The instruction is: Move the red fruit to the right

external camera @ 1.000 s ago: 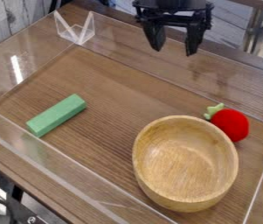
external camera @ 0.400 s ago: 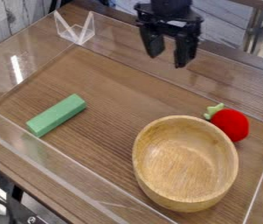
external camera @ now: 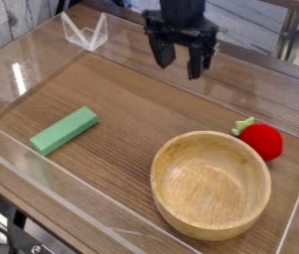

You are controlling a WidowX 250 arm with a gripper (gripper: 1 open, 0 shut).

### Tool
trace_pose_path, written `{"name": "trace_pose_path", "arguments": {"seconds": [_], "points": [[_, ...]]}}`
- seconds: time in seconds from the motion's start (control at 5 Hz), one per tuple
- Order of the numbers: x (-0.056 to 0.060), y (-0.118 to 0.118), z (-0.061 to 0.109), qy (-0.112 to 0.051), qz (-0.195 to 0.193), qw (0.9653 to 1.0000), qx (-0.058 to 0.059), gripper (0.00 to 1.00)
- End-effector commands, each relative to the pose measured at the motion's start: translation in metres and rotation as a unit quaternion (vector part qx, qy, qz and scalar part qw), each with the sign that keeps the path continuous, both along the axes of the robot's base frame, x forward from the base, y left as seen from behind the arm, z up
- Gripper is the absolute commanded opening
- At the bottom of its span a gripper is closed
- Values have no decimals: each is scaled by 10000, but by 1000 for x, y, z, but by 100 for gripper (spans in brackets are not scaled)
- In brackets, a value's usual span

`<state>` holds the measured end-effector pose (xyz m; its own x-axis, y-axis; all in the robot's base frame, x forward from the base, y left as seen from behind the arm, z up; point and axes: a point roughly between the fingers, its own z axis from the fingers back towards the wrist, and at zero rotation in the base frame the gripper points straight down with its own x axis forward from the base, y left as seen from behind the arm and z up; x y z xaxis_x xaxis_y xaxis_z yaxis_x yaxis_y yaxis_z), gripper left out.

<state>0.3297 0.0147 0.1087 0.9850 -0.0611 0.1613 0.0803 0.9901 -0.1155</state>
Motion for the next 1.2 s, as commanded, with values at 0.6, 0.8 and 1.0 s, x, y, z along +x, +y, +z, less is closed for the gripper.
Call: {"name": "trace_pose_path", "arguments": {"seconds": [0.6,0.8,1.0], "points": [[13,37,76,-581,-248,9969,465,100],[14,37,70,-577,-329,9962,563,0],[14,39,61,-516,-376,9959,638,100]]}}
